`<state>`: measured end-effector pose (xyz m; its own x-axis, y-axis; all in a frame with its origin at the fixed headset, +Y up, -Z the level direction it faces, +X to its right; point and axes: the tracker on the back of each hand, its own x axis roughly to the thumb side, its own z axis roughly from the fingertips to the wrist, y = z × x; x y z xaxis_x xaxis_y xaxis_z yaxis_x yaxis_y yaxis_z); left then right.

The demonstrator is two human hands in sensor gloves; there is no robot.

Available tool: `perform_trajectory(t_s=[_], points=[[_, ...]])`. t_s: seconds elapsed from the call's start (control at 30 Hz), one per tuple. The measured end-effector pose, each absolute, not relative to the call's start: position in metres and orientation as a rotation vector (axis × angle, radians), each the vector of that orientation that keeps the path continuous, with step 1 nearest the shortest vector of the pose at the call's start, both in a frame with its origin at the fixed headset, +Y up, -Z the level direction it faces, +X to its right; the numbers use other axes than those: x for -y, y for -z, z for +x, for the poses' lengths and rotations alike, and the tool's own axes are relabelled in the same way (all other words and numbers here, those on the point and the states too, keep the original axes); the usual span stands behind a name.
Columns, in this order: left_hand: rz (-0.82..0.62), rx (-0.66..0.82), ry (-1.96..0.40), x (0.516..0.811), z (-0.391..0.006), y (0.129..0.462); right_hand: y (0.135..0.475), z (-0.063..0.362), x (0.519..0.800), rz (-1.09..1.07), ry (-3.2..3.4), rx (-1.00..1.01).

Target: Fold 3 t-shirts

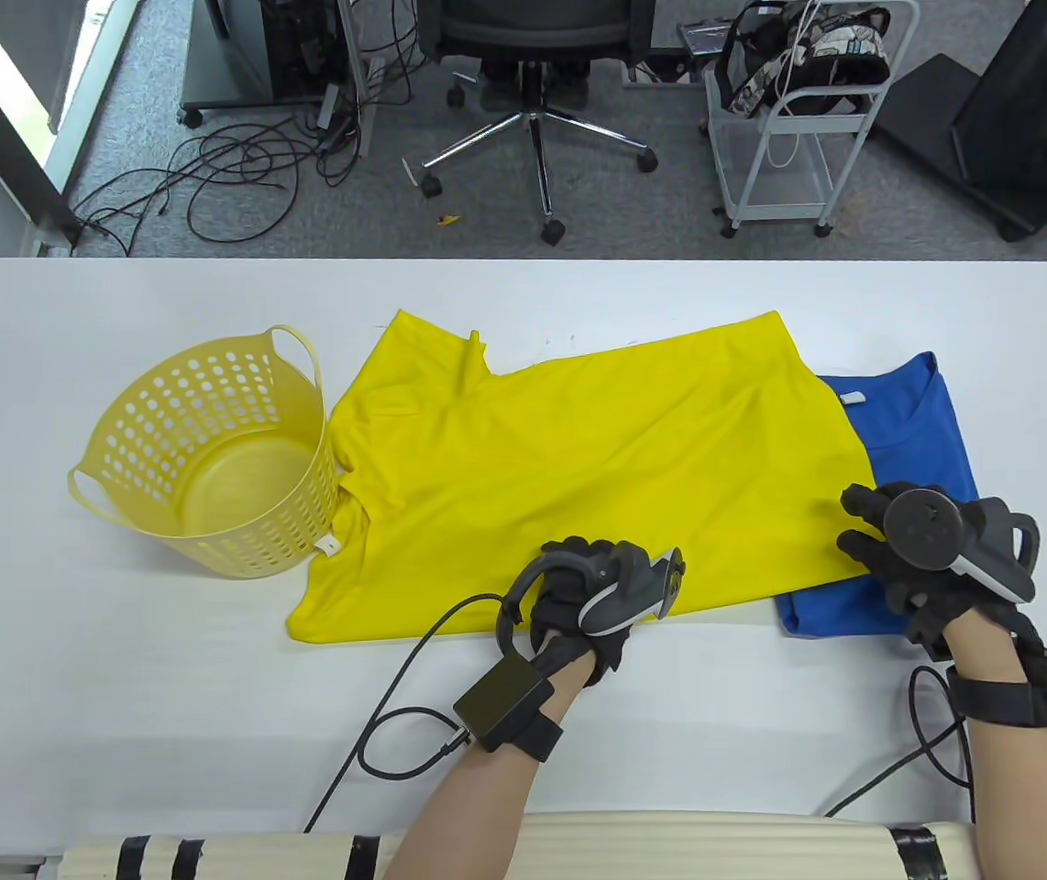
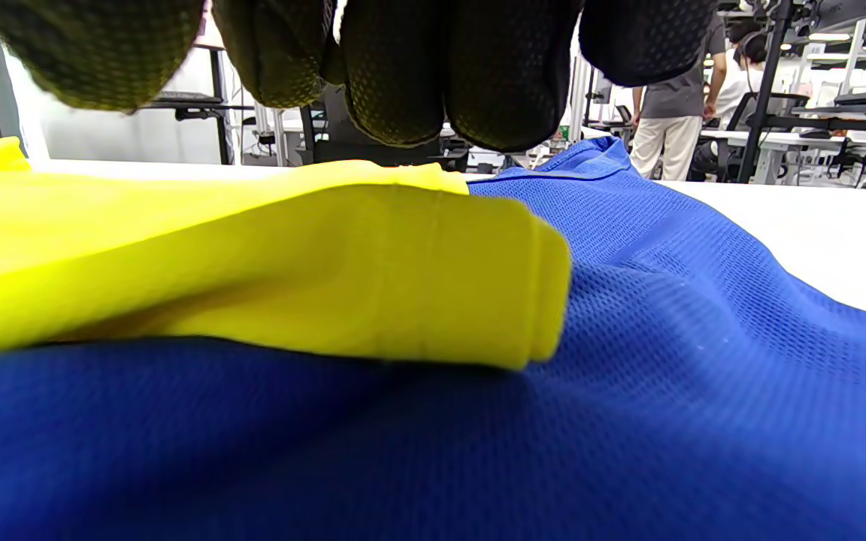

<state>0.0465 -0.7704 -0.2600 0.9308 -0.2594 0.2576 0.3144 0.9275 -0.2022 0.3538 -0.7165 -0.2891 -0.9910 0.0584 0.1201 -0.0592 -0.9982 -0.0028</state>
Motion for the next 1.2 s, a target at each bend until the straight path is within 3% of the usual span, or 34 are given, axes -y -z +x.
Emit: perform_trajectory(t_s=[0.23,0.47,0.57,1.0,1.2], points=[[-0.176,0.278,0.339,0.771,0.057,0.253,0.287,0.359,0.715,0.160,-3.051,0.020],[-0.350,0.275,0.324,0.770,0.058,0.250,0.289,0.358,0.716,0.166,-3.057,0.003],[-0.271,0.284,0.350,0.771,0.059,0.249,0.289,0.357,0.715,0.162,-3.057,-0.001],[-0.167,0.285,0.322,0.771,0.058,0.256,0.289,0.359,0.716,0.151,-3.045,-0.008],[-0.175,0.309,0.322,0.769,0.057,0.257,0.289,0.360,0.715,0.152,-3.040,-0.007]])
